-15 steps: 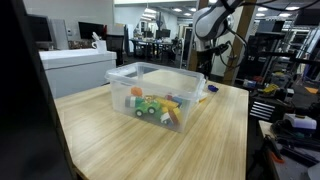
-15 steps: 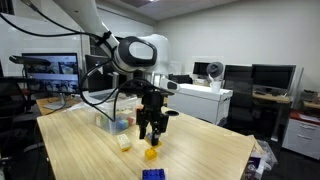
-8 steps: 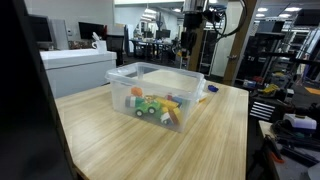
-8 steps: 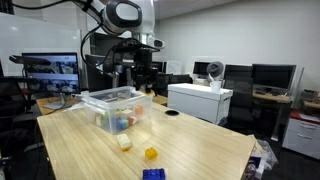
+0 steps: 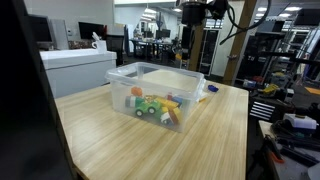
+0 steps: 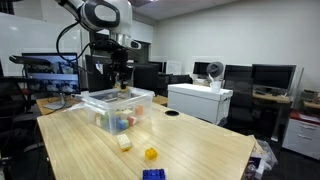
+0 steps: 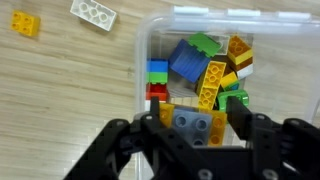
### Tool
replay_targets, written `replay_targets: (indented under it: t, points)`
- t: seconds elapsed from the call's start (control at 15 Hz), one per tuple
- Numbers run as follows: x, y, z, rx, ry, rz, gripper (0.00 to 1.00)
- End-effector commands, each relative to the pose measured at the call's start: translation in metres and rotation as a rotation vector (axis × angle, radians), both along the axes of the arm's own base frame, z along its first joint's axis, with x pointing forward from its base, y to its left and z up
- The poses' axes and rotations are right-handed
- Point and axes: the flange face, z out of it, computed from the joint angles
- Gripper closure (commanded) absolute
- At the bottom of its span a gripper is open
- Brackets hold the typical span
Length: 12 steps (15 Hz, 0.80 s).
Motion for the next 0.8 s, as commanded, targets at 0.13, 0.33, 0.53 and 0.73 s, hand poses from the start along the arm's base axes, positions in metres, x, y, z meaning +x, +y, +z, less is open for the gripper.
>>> replay_targets:
  t: [0.13, 0.33, 0.53, 0.73]
  points:
    - [-0.004, -0.044, -0.006, -0.015, 0.0, -0.051, 0.0]
    - [-0.004, -0.106, -0.016, -0.054, -0.001, -0.176, 0.0]
    - [-0.017, -0.154, -0.048, -0.114, 0.034, -0.255, 0.0]
    - [-0.025, -0.189, -0.089, -0.149, 0.072, -0.326, 0.0]
